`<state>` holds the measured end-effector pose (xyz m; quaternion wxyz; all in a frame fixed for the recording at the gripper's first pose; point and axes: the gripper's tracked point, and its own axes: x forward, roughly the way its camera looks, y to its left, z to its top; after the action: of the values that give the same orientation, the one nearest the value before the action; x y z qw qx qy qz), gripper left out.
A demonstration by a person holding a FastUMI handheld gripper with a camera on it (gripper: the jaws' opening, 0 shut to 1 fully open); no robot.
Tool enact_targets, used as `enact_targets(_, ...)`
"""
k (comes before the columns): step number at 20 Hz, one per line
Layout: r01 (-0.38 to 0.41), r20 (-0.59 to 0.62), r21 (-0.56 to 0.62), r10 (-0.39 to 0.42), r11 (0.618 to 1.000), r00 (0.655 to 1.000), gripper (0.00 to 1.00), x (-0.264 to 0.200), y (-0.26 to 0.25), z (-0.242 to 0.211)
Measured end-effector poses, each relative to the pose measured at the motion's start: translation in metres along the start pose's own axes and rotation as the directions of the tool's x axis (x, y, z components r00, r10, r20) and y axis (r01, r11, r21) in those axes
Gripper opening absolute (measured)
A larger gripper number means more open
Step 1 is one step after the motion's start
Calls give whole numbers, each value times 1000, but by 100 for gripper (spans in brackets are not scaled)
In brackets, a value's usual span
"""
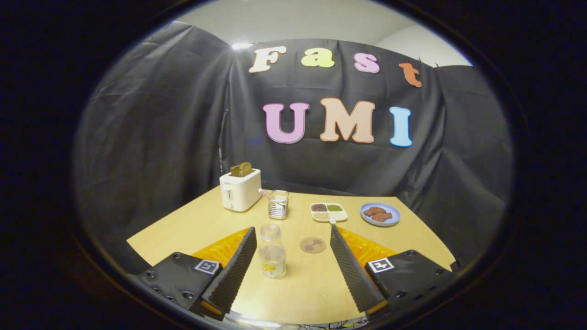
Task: Take the bottle from table, then pour the juice into the cup, finally place the bottle on the coaster
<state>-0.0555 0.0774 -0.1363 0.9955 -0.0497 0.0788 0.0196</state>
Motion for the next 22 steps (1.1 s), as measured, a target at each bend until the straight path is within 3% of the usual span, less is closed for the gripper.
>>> enact_targets(11,49,-112,-41,-53,998,992,100,59,39,-80)
enact_targets(22,111,-189,-41,-116,993,975,100,110,58,-124)
